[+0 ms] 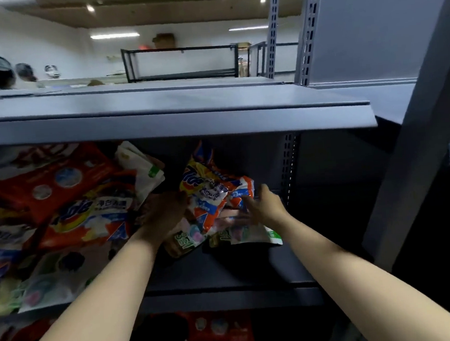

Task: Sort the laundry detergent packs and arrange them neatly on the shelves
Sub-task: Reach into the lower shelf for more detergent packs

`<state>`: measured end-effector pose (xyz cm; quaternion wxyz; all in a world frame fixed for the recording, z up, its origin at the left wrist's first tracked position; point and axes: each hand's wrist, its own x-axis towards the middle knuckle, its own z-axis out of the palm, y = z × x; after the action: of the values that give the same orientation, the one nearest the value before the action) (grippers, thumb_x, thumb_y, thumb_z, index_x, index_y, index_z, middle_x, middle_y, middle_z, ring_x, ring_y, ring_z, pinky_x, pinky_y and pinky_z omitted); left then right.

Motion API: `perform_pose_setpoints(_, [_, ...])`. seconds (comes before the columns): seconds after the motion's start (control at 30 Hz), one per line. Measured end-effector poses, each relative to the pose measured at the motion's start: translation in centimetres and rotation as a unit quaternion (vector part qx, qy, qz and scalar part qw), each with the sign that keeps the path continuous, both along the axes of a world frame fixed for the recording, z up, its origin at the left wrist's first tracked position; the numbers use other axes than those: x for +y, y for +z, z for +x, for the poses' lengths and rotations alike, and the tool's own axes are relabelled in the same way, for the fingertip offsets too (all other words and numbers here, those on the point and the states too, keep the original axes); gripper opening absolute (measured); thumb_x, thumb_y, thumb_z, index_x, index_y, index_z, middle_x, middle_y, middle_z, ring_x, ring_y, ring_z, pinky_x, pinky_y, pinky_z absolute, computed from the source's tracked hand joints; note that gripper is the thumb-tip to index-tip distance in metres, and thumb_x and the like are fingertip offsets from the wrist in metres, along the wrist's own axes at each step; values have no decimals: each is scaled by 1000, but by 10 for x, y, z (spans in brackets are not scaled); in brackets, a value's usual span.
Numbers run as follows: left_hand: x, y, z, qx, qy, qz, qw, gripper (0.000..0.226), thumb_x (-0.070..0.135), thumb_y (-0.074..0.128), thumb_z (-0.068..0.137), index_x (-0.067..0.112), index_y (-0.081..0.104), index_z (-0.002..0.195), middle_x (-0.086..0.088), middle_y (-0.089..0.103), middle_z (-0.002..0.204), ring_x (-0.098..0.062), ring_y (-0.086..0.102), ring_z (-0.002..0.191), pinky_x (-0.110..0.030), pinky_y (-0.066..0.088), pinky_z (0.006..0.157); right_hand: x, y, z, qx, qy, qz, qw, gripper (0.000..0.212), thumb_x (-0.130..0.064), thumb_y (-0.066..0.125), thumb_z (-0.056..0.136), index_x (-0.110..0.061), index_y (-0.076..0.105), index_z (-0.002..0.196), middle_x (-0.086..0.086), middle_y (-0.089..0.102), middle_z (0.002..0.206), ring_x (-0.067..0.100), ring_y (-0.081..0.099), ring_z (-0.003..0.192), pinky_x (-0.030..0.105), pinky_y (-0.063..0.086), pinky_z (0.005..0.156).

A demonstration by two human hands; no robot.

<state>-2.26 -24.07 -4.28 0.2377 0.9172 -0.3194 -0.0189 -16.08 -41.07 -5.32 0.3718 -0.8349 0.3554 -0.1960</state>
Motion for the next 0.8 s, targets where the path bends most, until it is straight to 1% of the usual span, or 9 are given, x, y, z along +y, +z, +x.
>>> perform_pose_setpoints(0.1, [-1, -2, 13, 2, -3, -64, 998, 35, 15, 41, 101, 0, 47, 131, -16, 53, 131, -21, 54, 119, -25, 38, 99, -8, 1, 27, -4, -25, 45, 999, 47, -41, 60, 89, -5, 45, 115, 16, 57, 109, 31, 56, 97, 30, 39, 70])
perform_pose_setpoints(0.2, [-8, 0, 25, -109, -128, 28, 985, 22, 10, 86, 56, 0, 75, 72, -14, 71, 72, -18, 71, 63, -21, 54, 56, -13, -4, 47, -38, -38, 98, 994, 71, -36, 74, 80, -2, 37, 131, 17, 54, 122, 31, 56, 110, 34, 46, 80])
perform_pose_setpoints(0.27, [-10, 5, 25, -20, -108, 42, 993, 46, 9, 86, 61, -13, 67, 97, -27, 68, 99, -26, 71, 86, -23, 55, 71, -17, -4, 53, -100, -19, 156, 982, 89, -20, 81, 74, -4, 26, 143, 17, 50, 134, 32, 52, 120, 42, 46, 97])
perform_pose_setpoints(0.3, [-12, 1, 25, -8, -117, -23, 993, 54, 15, 72, 82, -11, 51, 125, -27, 54, 128, -28, 60, 114, -22, 45, 91, -20, -3, 54, -120, 0, 173, 978, 91, -10, 82, 70, -6, 27, 142, 18, 50, 134, 32, 52, 120, 46, 45, 100])
perform_pose_setpoints(0.37, [-16, -2, 42, 30, -76, -57, 995, 47, 28, 43, 101, 7, 36, 143, -15, 39, 146, -27, 41, 132, -18, 31, 98, -24, -3, 55, -112, 17, 146, 983, 86, 0, 82, 64, -5, 35, 136, 17, 53, 130, 30, 54, 117, 48, 46, 99])
perform_pose_setpoints(0.57, [-37, 0, 59, 133, -53, -150, 978, 37, 18, 45, 100, -7, 51, 126, -30, 55, 125, -45, 55, 112, -47, 48, 93, -4, -9, 57, -146, -16, 37, 988, 43, -2, 70, 71, -10, 52, 109, 6, 61, 108, 20, 57, 97, 35, 52, 77])
perform_pose_setpoints(0.67, [-42, -3, 71, 206, -50, -205, 955, 42, 29, 43, 100, 7, 45, 136, -17, 48, 135, -32, 48, 120, -33, 44, 91, 1, -5, 54, -194, -38, 60, 978, 30, 9, 58, 72, -15, 51, 89, 1, 58, 85, 15, 57, 72, 24, 47, 47])
perform_pose_setpoints(0.73, [-45, -2, 77, 267, -53, -237, 933, 40, 35, 48, 96, 11, 53, 128, -12, 54, 126, -28, 53, 108, -30, 51, 74, 3, -1, 48, -237, -65, 76, 966, 31, 12, 50, 73, -18, 48, 79, 3, 55, 76, 15, 54, 62, 26, 46, 44])
perform_pose_setpoints(0.8, [-47, 1, 83, 338, -42, -269, 901, 33, 33, 52, 93, 9, 61, 114, -14, 61, 117, -30, 58, 102, -43, 53, 81, 1, 3, 38, -294, -94, 103, 946, 31, 12, 42, 76, -19, 44, 73, 6, 51, 70, 18, 52, 57, 34, 46, 47])
